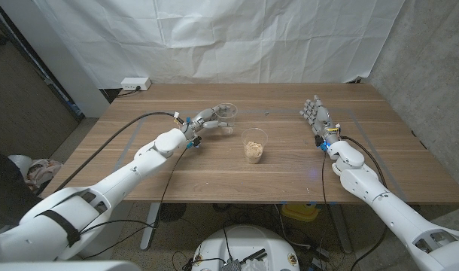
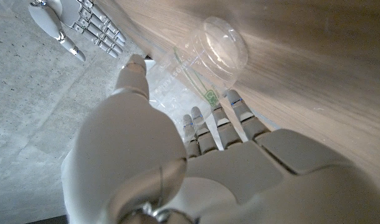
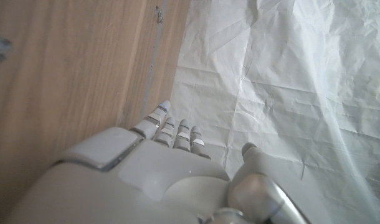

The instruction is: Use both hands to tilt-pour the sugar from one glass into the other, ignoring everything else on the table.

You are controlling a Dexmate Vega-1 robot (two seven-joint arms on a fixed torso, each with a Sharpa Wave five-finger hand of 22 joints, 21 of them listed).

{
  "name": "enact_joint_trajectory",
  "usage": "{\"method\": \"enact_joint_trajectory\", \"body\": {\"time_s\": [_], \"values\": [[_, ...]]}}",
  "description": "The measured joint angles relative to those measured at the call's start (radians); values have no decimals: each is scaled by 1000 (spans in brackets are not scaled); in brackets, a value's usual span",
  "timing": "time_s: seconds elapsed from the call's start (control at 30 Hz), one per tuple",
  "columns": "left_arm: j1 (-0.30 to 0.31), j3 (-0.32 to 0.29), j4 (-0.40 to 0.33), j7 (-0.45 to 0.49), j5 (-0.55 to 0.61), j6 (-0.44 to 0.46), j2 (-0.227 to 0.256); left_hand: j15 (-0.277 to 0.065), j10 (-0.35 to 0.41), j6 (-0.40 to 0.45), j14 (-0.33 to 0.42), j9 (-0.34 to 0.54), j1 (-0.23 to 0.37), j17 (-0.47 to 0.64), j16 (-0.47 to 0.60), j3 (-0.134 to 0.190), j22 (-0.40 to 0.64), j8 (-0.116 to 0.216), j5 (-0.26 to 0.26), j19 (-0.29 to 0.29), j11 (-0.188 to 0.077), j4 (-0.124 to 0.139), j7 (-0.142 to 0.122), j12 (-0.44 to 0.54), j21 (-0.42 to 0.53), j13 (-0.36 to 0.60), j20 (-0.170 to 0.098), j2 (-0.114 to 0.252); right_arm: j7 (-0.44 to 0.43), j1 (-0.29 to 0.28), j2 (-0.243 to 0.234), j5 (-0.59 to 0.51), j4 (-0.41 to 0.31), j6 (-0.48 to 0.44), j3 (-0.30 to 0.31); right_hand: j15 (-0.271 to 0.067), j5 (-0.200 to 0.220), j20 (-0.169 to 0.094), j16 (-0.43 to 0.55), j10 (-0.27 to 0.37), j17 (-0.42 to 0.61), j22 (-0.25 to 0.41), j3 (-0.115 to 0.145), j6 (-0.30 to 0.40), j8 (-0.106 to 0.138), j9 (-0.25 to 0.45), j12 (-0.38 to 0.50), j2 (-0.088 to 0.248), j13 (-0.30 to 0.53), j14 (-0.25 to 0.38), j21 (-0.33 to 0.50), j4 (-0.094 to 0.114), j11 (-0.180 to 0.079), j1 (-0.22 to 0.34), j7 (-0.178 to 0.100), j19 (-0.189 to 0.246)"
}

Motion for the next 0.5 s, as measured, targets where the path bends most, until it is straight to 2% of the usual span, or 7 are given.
{"method": "enact_joint_trajectory", "body": {"time_s": [0.13, 0.27, 0.5], "values": [[0, 0, 6, 14, 0, -9, -7, 0, 32, 47, 17, 5, 8, 5, 10, 0, 0, 16, -19, 9, 6, 0, -2, 1, 6, 5, 1, 8, 0, -13, 0, -11, -1, 22, 0, 7, -4, 7, 0, 2, -5, -1, -2, -2, 0, 0, 0, -31, 0, 7, 0, -41, 2, 31, 9, 7], [1, -4, 12, 24, -3, -17, -14, -5, 37, 50, 22, 5, 16, 5, 10, 0, 0, 19, -26, 14, 4, 0, -3, 1, 9, 10, -4, 16, -10, -44, -7, -36, -16, 55, -1, 17, -4, 14, 0, 13, -5, -2, -12, 6, 0, 0, -4, -85, 0, 17, 0, -86, 13, 67, 16, 14], [3, -8, 29, 25, -20, -33, -25, -2, 43, 66, 29, 5, 18, 5, 10, 0, 0, 20, -34, 19, 7, 0, -1, 1, 9, 10, -9, 19, -34, -87, -26, -88, -53, 95, -11, 30, -4, 26, 0, 30, -5, 0, -31, 16, 0, 0, -2, -147, 0, 30, 0, -124, 30, 94, 27, 26]]}}
